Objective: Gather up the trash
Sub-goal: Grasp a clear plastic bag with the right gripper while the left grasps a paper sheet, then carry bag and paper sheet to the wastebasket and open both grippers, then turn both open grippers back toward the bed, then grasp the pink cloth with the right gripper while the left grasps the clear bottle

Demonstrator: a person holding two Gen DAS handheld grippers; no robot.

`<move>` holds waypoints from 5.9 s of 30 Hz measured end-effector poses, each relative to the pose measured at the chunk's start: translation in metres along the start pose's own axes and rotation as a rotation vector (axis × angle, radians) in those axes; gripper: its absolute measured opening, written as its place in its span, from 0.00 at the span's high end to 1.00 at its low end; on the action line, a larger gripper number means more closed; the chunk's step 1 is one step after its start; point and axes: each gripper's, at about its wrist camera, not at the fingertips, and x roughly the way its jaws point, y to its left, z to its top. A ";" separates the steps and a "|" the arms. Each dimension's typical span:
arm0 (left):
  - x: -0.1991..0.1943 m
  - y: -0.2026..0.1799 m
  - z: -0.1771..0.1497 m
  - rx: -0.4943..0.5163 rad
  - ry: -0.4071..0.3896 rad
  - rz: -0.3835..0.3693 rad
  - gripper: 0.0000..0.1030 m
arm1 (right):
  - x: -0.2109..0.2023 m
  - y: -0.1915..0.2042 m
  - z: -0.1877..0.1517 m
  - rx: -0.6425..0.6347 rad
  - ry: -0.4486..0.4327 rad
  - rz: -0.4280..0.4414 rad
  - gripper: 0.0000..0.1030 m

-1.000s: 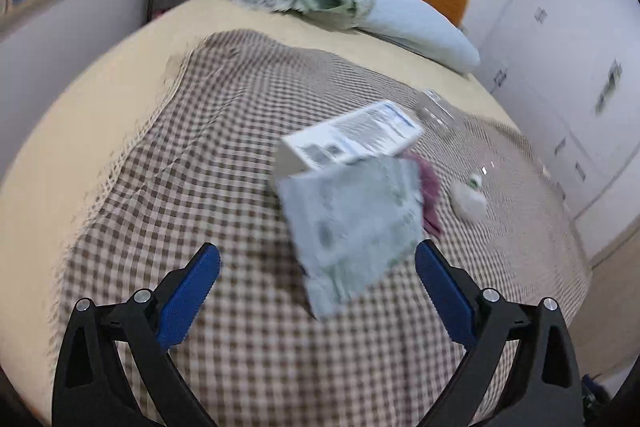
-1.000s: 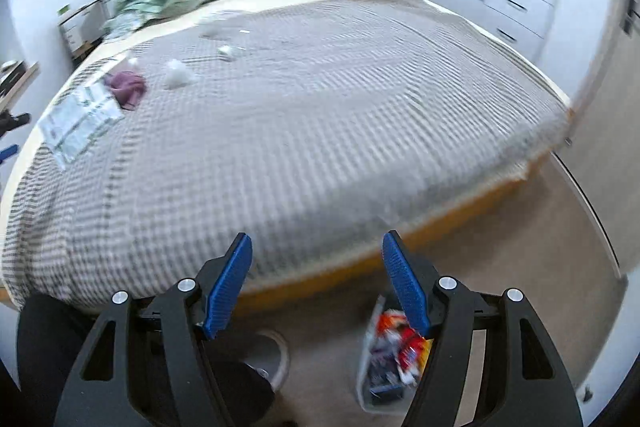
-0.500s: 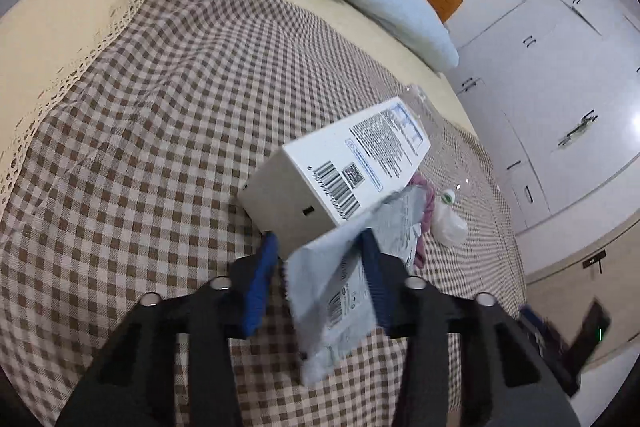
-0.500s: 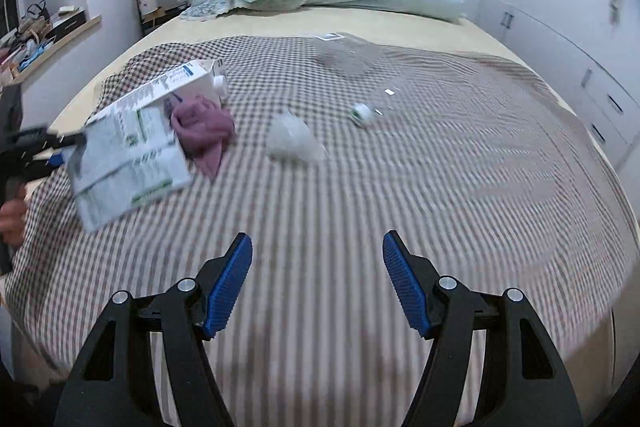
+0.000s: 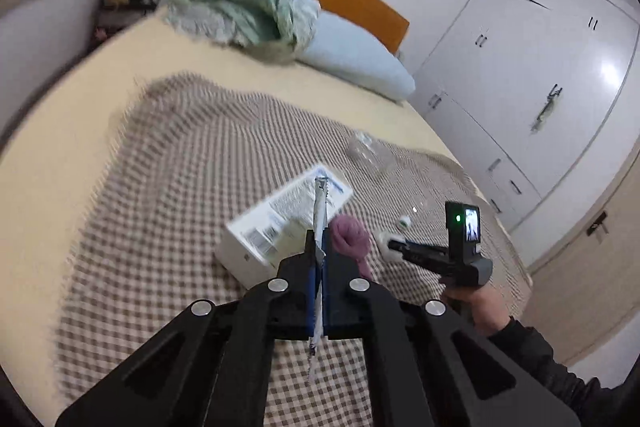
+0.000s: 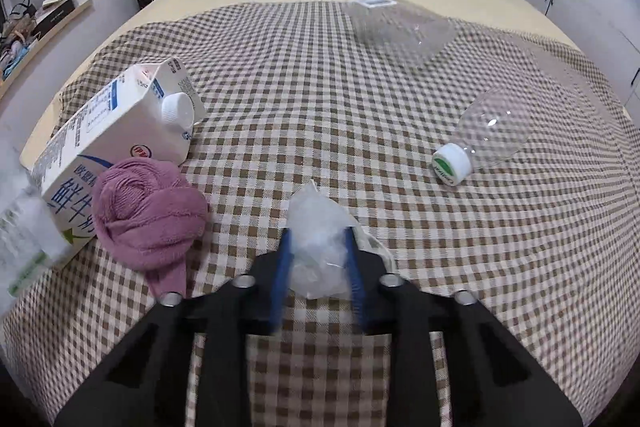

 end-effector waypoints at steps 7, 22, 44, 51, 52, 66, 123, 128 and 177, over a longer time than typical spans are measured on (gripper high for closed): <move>-0.044 -0.034 0.009 0.026 -0.057 0.028 1.00 | -0.077 0.002 -0.023 -0.025 -0.082 0.041 0.93; -0.108 -0.235 -0.061 0.203 -0.031 -0.119 1.00 | -0.272 -0.142 -0.171 0.137 -0.257 -0.035 0.94; 0.158 -0.449 -0.441 0.671 0.804 -0.158 1.00 | -0.223 -0.313 -0.547 0.636 0.054 -0.026 0.93; 0.219 -0.494 -0.506 1.047 0.844 -0.169 1.00 | -0.175 -0.312 -0.597 0.731 0.170 -0.005 0.93; 0.224 -0.506 -0.517 1.121 0.858 -0.192 1.00 | -0.170 -0.310 -0.602 0.737 0.183 -0.005 0.93; 0.295 -0.545 -0.624 1.719 0.918 -0.293 1.00 | -0.130 -0.300 -0.627 0.853 0.227 0.028 0.93; -0.012 -0.384 -0.270 0.804 0.229 -0.219 0.08 | -0.327 -0.218 -0.499 0.661 0.058 -0.354 0.36; -0.022 -0.314 -0.219 0.679 0.171 -0.139 0.08 | -0.346 -0.194 -0.440 0.587 -0.031 -0.316 0.32; 0.211 -0.208 -0.030 0.634 0.131 0.083 0.08 | -0.094 -0.260 -0.126 0.328 -0.164 -0.289 0.96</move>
